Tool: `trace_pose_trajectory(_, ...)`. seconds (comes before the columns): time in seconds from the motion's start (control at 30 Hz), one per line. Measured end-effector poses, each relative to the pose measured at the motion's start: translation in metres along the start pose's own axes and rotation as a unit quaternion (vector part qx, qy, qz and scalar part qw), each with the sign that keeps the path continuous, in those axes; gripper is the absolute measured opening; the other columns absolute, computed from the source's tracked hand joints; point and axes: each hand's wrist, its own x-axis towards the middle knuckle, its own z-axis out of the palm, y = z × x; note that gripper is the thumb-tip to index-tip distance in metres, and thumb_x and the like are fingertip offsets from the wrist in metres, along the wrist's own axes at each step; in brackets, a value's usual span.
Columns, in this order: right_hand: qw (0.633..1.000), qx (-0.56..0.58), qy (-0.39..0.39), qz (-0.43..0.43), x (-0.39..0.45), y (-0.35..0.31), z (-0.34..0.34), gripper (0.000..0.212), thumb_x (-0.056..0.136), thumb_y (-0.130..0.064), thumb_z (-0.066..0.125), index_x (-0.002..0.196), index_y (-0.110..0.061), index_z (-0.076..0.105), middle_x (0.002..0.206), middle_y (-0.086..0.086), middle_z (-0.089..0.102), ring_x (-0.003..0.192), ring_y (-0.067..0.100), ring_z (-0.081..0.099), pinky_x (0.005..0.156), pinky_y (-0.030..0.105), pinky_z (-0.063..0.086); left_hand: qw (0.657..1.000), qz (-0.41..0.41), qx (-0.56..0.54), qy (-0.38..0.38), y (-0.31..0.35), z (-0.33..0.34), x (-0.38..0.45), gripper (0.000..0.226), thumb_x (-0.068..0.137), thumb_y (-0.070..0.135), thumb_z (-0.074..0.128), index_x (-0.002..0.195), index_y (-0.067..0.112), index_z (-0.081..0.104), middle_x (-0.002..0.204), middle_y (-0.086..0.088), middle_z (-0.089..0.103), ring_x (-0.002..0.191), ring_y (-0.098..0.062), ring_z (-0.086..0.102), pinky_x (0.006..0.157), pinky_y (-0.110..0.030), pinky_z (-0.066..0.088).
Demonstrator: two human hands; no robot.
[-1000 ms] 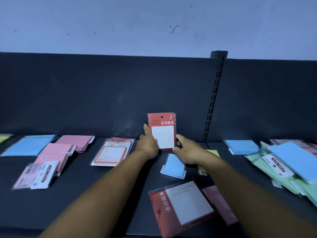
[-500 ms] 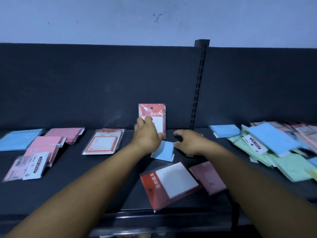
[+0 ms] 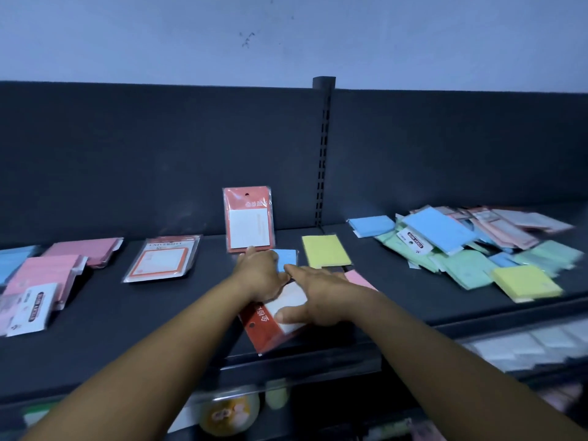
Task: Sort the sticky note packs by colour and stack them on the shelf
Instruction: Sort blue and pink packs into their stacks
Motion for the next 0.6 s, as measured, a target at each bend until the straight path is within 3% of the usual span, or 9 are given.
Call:
trace_pose_trajectory(0.1,0.998,0.052,0.011,0.034,-0.007,0.007,0.000,0.093,0.085,-0.059,0.056,0.154,-0.028,0.001,0.162,-0.004,0.007,0.148,0.020,0.009,0.119,0.042,0.012,0.999,0.023,-0.029,0.002,0.004,0.003,-0.002,0.046,0.096,0.038,0.049,0.134,0.012,0.050,0.135,-0.012,0.049,0.134,-0.026,0.031,0.107,-0.030,0.030)
trace_pose_trajectory(0.27,0.986,0.143,0.028,0.084,-0.021,0.041,-0.005,0.095,0.080,-0.054,0.065,0.153,-0.037,0.007,0.159,-0.009,0.018,0.144,0.017,0.025,0.114,0.033,0.027,0.998,0.039,-0.049,-0.022,0.018,0.012,-0.002,0.045,0.093,0.040,0.051,0.131,0.015,0.053,0.129,-0.014,0.050,0.123,-0.031,0.046,0.104,-0.036,0.040)
trace_pose_trajectory(0.4,0.978,0.183,0.028,0.099,-0.035,0.072,-0.011,0.085,0.086,-0.039,0.066,0.153,-0.033,0.014,0.158,-0.011,0.021,0.143,0.011,0.026,0.115,0.028,0.024,0.993,0.068,-0.082,-0.043,0.035,0.021,0.001,0.041,0.088,0.039,0.059,0.117,0.011,0.058,0.124,-0.015,0.052,0.110,-0.032,0.055,0.095,-0.035,0.046)
trace_pose_trajectory(0.6,0.973,0.201,0.059,0.100,-0.033,0.097,-0.014,0.069,0.091,-0.024,0.062,0.151,-0.027,0.027,0.153,-0.010,0.033,0.138,0.010,0.035,0.112,0.022,0.027,0.997,0.050,-0.063,-0.020,0.055,0.030,0.012,0.051,0.091,0.046,0.052,0.137,0.024,0.044,0.133,-0.011,0.037,0.126,-0.029,0.034,0.105,-0.036,0.034)
